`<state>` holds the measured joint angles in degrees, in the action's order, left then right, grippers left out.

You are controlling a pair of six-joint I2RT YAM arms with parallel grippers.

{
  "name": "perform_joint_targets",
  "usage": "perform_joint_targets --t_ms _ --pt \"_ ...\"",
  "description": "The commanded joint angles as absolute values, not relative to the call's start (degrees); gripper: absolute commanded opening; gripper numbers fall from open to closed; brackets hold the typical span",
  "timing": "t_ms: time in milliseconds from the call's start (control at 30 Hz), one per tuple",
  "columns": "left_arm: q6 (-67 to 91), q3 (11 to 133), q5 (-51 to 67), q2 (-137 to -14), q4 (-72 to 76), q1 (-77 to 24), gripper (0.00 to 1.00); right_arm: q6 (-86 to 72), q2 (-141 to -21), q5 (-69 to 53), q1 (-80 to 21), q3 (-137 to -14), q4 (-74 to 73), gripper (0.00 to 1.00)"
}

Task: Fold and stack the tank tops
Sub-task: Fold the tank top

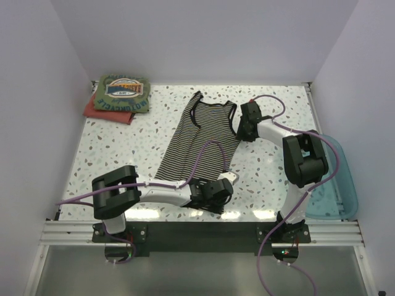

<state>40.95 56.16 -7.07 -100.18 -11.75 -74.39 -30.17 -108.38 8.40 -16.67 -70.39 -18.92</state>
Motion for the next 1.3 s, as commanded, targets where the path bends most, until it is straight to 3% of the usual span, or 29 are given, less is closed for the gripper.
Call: perform_joint_targets --t_ms 0,167,267,367,400,500,567,1167,1267 --pt "40.9 58.0 -7.7 -99.3 -11.6 -74.8 0.07 -30.1 -108.5 8.8 -16.8 -72.2 -18.7 0.33" --pt "40.3 57.8 -5.8 -98.9 -10.2 -74.9 0.0 -30.1 -110.1 9.0 -16.7 -72.1 -18.7 0.3" --pt "40.0 58.0 -4.7 -98.9 -9.4 -75.3 0.0 -29.9 -110.7 10.2 -16.6 -72.2 -18.9 0.22" --pt "40.3 58.6 -5.6 -98.7 -10.4 -75.7 0.22 -29.9 -110.8 9.7 -16.7 -72.4 -18.8 0.11" --pt "40.6 58.9 -7.0 -98.4 -10.6 -75.8 0.34 -30.0 -110.8 9.4 -16.6 -72.4 -18.7 0.07" --pt "40.4 60.7 -10.0 -98.8 -13.3 -76.1 0.47 -30.1 -110.7 9.3 -16.6 -72.3 -18.7 0.0" --pt "40.4 61.9 -11.6 -99.5 -15.6 -76.6 0.48 -30.1 -110.8 9.3 -16.6 -72.4 -18.7 0.0" --pt "44.1 74.1 -27.1 -112.7 -30.1 -82.9 0.32 -30.1 -112.1 8.1 -16.6 -73.2 -18.6 0.0" --pt "45.1 74.3 -27.7 -112.9 -30.1 -83.1 0.16 -30.1 -112.1 8.7 -16.5 -73.2 -18.8 0.0"
